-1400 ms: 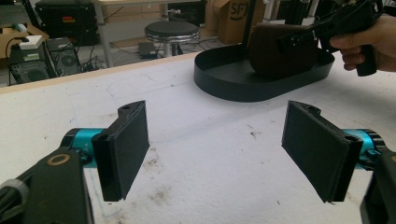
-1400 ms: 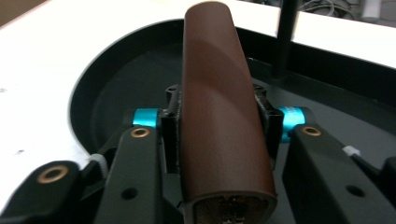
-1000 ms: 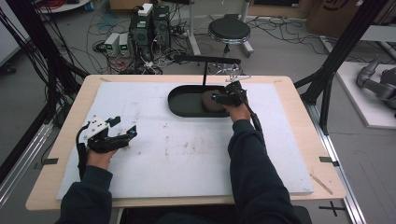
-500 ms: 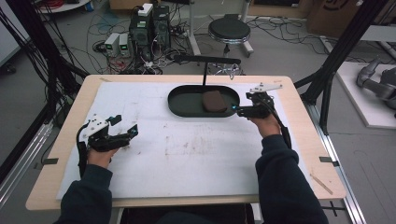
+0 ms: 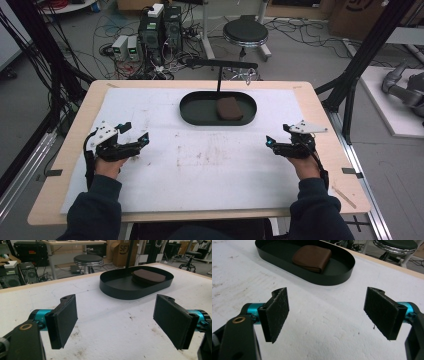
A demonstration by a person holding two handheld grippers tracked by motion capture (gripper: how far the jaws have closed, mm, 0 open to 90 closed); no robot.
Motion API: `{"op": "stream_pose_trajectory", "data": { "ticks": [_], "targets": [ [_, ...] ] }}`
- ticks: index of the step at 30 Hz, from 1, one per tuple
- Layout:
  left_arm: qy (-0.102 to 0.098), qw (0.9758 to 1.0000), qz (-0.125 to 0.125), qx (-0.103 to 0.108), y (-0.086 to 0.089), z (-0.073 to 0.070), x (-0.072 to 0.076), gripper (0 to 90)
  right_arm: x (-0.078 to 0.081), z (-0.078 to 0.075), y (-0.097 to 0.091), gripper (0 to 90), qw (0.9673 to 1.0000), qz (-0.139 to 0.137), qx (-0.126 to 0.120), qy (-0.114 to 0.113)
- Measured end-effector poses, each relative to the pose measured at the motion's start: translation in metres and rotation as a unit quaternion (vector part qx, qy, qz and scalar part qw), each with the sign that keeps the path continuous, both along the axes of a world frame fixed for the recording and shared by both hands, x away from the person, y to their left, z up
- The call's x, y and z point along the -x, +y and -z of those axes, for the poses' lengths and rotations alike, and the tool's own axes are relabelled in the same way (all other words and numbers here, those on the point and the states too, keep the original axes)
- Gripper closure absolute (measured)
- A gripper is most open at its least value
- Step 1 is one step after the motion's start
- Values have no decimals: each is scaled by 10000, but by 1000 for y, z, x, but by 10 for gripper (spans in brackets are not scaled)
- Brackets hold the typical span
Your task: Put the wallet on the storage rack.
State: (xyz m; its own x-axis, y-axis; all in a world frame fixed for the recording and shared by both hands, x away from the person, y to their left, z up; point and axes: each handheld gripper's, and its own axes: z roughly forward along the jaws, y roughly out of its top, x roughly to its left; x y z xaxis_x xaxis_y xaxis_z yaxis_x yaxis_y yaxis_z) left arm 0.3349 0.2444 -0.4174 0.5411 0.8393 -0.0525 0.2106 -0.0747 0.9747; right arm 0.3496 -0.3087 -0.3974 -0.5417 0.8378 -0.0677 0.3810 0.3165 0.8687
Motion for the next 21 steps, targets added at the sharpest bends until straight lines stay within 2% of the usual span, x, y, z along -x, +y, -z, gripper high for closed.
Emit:
{"op": "stream_pose_trajectory", "data": {
  "ticks": [4,21],
  "targets": [
    [-20,10000,-8,-38,0,-1,1,193,5,-1,-6,206,9998,58,-58,-189],
    [-26,9999,11,-121,-1,-1,2,193,6,6,-9,206,9998,157,74,-129]
  ]
}}
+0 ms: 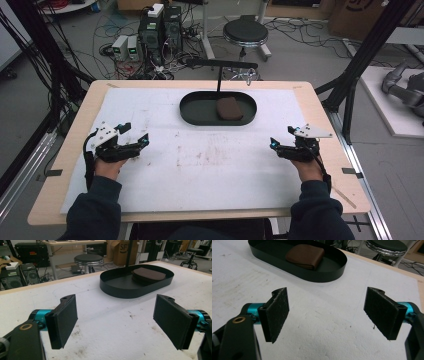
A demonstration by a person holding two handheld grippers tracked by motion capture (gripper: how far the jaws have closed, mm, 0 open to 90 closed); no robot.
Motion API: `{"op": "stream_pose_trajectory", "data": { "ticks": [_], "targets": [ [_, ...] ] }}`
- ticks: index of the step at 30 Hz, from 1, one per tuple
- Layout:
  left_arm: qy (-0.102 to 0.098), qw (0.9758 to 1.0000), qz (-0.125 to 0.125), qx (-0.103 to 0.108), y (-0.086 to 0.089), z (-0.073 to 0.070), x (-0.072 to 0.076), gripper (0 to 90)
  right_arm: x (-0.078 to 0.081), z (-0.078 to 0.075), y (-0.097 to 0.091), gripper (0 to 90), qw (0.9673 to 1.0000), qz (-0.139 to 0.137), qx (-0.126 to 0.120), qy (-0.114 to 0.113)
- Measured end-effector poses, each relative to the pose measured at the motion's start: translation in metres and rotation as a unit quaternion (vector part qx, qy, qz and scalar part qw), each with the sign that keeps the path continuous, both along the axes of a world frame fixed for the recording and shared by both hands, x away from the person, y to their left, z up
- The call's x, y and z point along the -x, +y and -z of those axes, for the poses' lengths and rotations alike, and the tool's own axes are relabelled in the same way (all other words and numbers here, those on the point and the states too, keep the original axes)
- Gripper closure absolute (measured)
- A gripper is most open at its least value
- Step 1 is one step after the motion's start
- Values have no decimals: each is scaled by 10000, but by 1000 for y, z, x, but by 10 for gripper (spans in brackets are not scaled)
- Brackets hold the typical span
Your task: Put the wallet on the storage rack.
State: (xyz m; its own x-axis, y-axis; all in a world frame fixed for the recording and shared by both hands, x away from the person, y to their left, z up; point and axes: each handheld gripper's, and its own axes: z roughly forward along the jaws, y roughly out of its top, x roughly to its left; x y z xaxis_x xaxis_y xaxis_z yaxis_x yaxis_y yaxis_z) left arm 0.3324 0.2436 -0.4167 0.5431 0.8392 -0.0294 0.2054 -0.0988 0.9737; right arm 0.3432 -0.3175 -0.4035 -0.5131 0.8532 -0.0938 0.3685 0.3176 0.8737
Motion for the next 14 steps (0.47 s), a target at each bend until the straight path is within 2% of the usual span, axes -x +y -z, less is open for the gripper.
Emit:
{"op": "stream_pose_trajectory", "data": {
  "ticks": [14],
  "targets": [
    [21,10000,-16,2,0,1,-1,193,-1,0,0,207,10000,4,50,9]
  ]
}}
